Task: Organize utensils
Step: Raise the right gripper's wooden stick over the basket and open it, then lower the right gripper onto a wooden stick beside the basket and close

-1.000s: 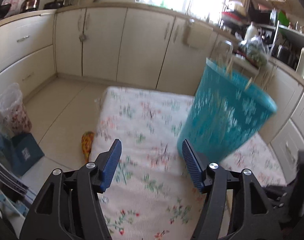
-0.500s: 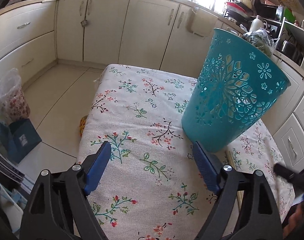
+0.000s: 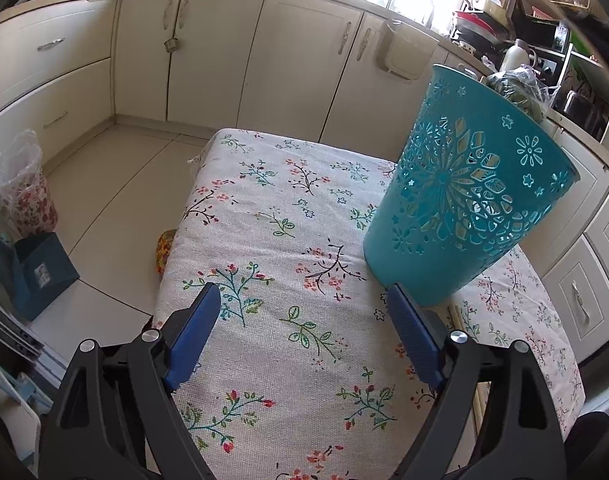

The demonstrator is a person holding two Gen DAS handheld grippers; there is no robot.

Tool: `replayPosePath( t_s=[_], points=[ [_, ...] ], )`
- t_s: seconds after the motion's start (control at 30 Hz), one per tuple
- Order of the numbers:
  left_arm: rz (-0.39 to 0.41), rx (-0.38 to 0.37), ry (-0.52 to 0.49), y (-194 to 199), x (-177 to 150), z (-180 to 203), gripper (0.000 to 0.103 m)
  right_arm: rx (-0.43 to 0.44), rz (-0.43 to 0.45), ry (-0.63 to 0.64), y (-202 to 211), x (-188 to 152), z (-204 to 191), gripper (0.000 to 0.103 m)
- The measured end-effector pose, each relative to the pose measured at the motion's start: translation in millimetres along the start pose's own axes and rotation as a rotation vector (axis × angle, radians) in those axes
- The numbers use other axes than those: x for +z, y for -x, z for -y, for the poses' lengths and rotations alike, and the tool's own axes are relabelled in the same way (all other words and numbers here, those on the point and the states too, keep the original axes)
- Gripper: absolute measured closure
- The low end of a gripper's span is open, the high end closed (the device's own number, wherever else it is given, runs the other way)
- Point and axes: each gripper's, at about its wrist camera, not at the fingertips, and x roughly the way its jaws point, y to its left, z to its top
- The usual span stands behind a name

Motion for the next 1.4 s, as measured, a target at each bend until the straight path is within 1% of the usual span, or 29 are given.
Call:
replayPosePath(
  t_s=[0.03,0.1,0.27,0.3,0.4,0.53,0.57,0.63,0.73,0.8,0.87,0.93,1.03,1.13,1.2,1.3,1.4],
  points=[
    [0.001,-0.003,0.004,0.3,0.0,-0.7,0.021,-0.029,0.001,0.018,-16.1,2.4,0.3,0.097],
    [0.003,-0.012,0.014,0.6,0.0,-2.4,0.021,-0.07,-0.009,0.044,-33.8,2.0,3.0,0.097],
    [0.007,-0.027,0.02,1.3,-0.2,-2.7,0.021,-0.156,-0.068,0.078,-52.7,-2.3,9.0,0.097],
    [0.007,-0.029,0.019,1.1,-0.2,-2.5,0.021,-0.174,-0.092,0.094,-56.9,-3.9,8.5,0.097],
    [0.009,-0.034,0.023,1.5,0.0,-3.8,0.021,-0.195,-0.14,0.118,-63.3,-12.2,9.0,0.096],
    [0.009,-0.037,0.033,1.3,-0.4,-5.7,0.021,-0.178,-0.208,0.148,-63.5,-27.5,7.1,0.096],
    [0.009,-0.037,0.034,1.5,-0.4,-6.1,0.02,-0.169,-0.222,0.161,-60.2,-32.6,5.0,0.093],
    [0.008,-0.036,0.034,1.5,-0.4,-6.3,0.02,-0.163,-0.22,0.178,-50.1,-39.2,0.6,0.088],
    [0.009,-0.032,0.035,1.4,-0.1,-6.3,0.019,-0.149,-0.168,0.17,-20.2,-45.0,-1.8,0.084],
    [0.008,-0.028,0.033,1.0,-0.1,-6.1,0.019,-0.162,-0.136,0.165,1.8,-50.9,-2.3,0.081],
    [0.008,-0.024,0.031,0.7,0.0,-5.6,0.019,-0.177,-0.11,0.152,23.6,-60.8,-1.0,0.073],
    [0.006,-0.019,0.029,0.1,0.2,-5.0,0.018,-0.199,-0.108,0.144,36.8,-71.2,1.3,0.071],
    [0.004,-0.008,0.024,-0.2,0.1,-3.7,0.017,-0.232,-0.156,0.114,52.4,-100.0,11.2,0.069],
    [0.002,0.0,0.018,-0.5,0.1,-2.3,0.016,-0.262,-0.212,0.106,55.1,-124.6,20.6,0.069],
    [0.002,0.003,0.017,-0.7,0.1,-2.4,0.016,-0.28,-0.258,0.077,54.4,-141.8,32.5,0.069],
    [-0.001,0.007,0.014,-1.1,0.0,-2.1,0.016,-0.303,-0.309,0.059,51.5,-156.9,44.9,0.069],
    [-0.004,0.01,0.007,-2.0,0.1,-0.7,0.016,-0.312,-0.357,0.048,43.9,-164.5,52.9,0.069]
  ],
)
